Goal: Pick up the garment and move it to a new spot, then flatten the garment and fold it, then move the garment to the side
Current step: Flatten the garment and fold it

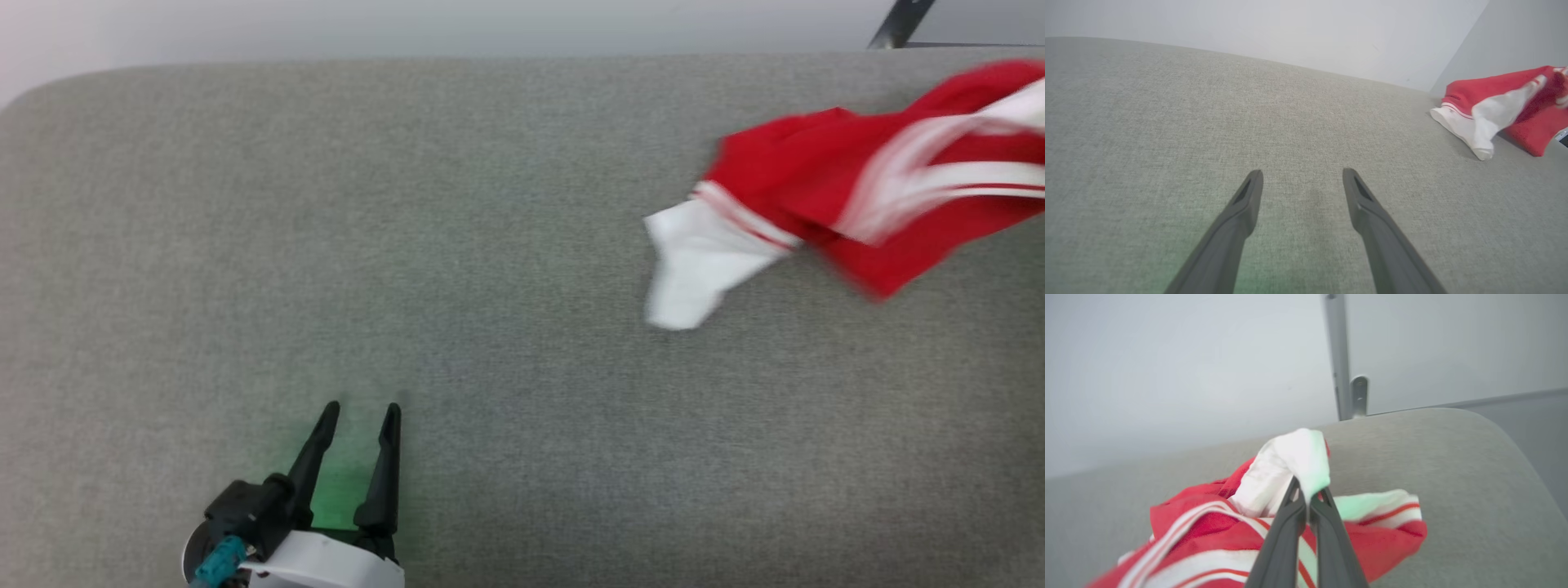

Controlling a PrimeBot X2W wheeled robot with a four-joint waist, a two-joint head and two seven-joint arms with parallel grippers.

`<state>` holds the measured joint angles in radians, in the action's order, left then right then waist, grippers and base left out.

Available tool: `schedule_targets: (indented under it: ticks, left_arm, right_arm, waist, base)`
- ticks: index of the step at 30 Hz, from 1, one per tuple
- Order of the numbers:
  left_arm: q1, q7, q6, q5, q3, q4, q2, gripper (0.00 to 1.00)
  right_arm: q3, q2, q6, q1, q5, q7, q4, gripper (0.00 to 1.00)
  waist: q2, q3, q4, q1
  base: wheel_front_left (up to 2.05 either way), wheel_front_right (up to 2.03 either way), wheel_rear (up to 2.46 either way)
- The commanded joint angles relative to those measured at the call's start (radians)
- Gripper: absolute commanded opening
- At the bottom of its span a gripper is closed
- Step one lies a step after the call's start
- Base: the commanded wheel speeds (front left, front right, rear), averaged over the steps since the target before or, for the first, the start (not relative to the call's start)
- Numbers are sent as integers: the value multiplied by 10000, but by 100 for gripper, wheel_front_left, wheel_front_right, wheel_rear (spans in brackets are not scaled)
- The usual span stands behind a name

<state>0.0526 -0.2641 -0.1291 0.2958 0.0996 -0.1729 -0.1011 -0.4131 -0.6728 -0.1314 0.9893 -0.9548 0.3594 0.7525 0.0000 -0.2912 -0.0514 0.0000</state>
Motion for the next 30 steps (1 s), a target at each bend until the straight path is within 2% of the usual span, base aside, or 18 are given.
schedule_targets:
  ticks: [1,5,7,11,15,20,23,25,27,30]
  left_arm:
    - [-110,-3,-18,-41,-24,44,-15,100]
    - [-129,-3,-19,-40,32,59,-11,100]
    - [-159,-3,-19,-30,22,70,-16,100]
    - [-214,-3,-19,-36,-14,105,-47,100]
    - [-207,-3,-19,-24,-19,97,-112,100]
    - [-179,-3,-19,-21,35,65,-111,100]
    - [-105,-3,-19,-21,141,24,-80,100]
    - [-70,-3,-19,29,167,7,-68,100]
    - [-68,-3,-19,61,189,-16,-71,100]
    - [-68,-3,-19,76,186,-18,-106,100]
  right_arm:
    - [815,66,13,-322,-317,-703,569,0]
    - [2150,249,13,-1179,-913,-2131,1495,0]
    - [2577,514,11,-1766,-1438,-2373,1439,0]
    - [2928,568,11,-2722,-1787,-2668,1140,0]
    - [3626,708,13,-2905,-2286,-3125,818,0]
    - [5186,1025,13,-2695,-3572,-3722,782,0]
    - [5629,1037,13,-2870,-3589,-4140,1886,0]
    - [5343,870,13,-2954,-2884,-4458,2904,0]
    - [5109,1059,13,-2758,-2505,-4538,3717,0]
    - [4788,1219,13,-2525,-2024,-4714,4321,0]
  waist:
    - [0,82,165,0]
    - [0,62,305,0]
    - [0,59,376,0]
    - [0,48,543,0]
    - [0,41,649,0]
    - [0,17,707,0]
    - [0,-1,626,0]
    - [0,-16,568,0]
    - [0,-23,519,0]
    - [0,-11,469,0]
  base:
    - [0,0,0]
    - [0,0,0]
    - [0,0,0]
    - [0,0,0]
    - [0,0,0]
    - [0,0,0]
    - [0,0,0]
    - [0,0,0]
    - [0,0,0]
    - [0,0,0]
